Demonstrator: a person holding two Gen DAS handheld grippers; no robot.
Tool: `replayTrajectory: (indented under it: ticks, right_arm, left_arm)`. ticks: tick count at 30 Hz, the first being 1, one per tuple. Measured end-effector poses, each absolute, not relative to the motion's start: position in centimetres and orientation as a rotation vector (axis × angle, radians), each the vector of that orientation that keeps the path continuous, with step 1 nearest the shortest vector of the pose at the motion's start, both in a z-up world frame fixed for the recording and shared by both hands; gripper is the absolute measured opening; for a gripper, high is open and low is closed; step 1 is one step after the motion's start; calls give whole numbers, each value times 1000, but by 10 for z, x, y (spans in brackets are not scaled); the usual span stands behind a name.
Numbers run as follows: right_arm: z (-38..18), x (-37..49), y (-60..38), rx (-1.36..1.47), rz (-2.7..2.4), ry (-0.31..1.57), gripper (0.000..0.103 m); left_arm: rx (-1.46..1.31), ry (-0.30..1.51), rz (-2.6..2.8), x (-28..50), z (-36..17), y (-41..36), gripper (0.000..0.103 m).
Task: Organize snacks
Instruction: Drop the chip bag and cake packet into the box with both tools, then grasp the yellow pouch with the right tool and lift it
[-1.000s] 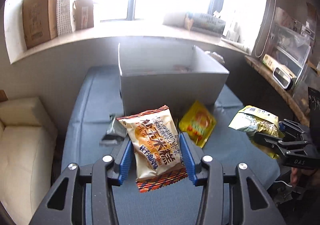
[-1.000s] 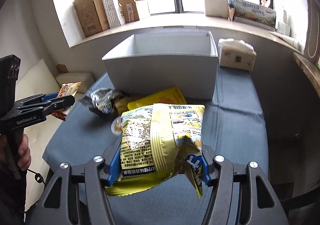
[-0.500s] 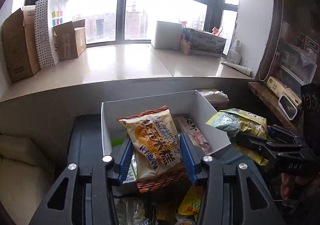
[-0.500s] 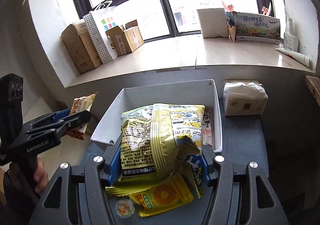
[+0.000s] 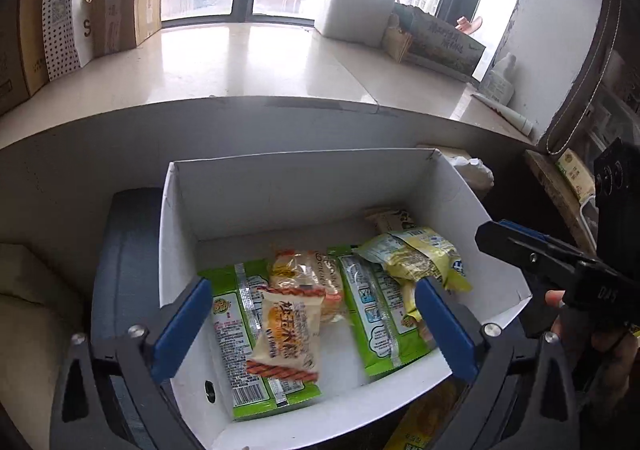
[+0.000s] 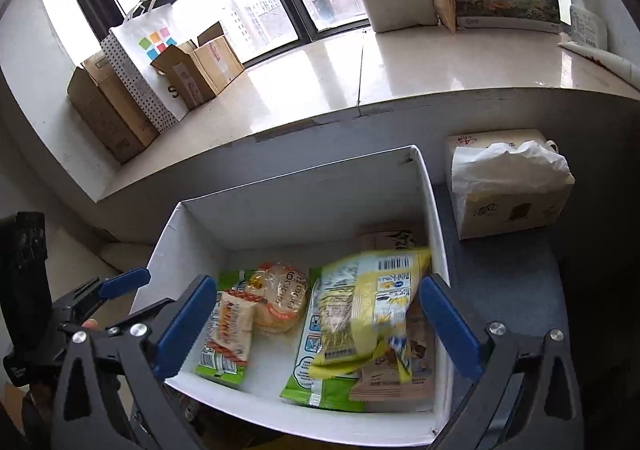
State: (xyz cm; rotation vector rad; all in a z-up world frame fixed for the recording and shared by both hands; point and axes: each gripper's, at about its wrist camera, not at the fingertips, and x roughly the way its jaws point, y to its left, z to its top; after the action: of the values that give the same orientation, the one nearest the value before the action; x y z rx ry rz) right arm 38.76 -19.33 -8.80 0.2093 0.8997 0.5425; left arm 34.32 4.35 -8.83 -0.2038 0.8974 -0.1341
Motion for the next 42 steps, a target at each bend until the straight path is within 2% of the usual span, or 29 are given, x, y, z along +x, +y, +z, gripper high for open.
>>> replayTrajectory:
  ticks: [9,13,17,22,28,33,42]
  right_arm:
    - [-65,369,-203,197,539,774,103]
    - [-53,336,-195,30,522,677,103]
    - [-56,297,-202,75,623,703,103]
    - [-80,239,-215,86,649,732,103]
    - [-137,203,-218,26,774,839,103]
    - [-168,211,-227,1,793,897,103]
    - [-191,259,-215,-54,886,916,103]
  left_arm:
    - [-146,806,-86,316,-67,44,103]
    - [-82,686,-32,280,-54,39,103]
    - [-49,604,-38,236,-49,33,103]
    - [-67,623,-104,182,-53,30,103]
    - [-165,642,-213,125,-76,26,103]
    - [-157,649,-240,94,-91,13,103]
    - [-132,686,-257,68,-104,-6,103]
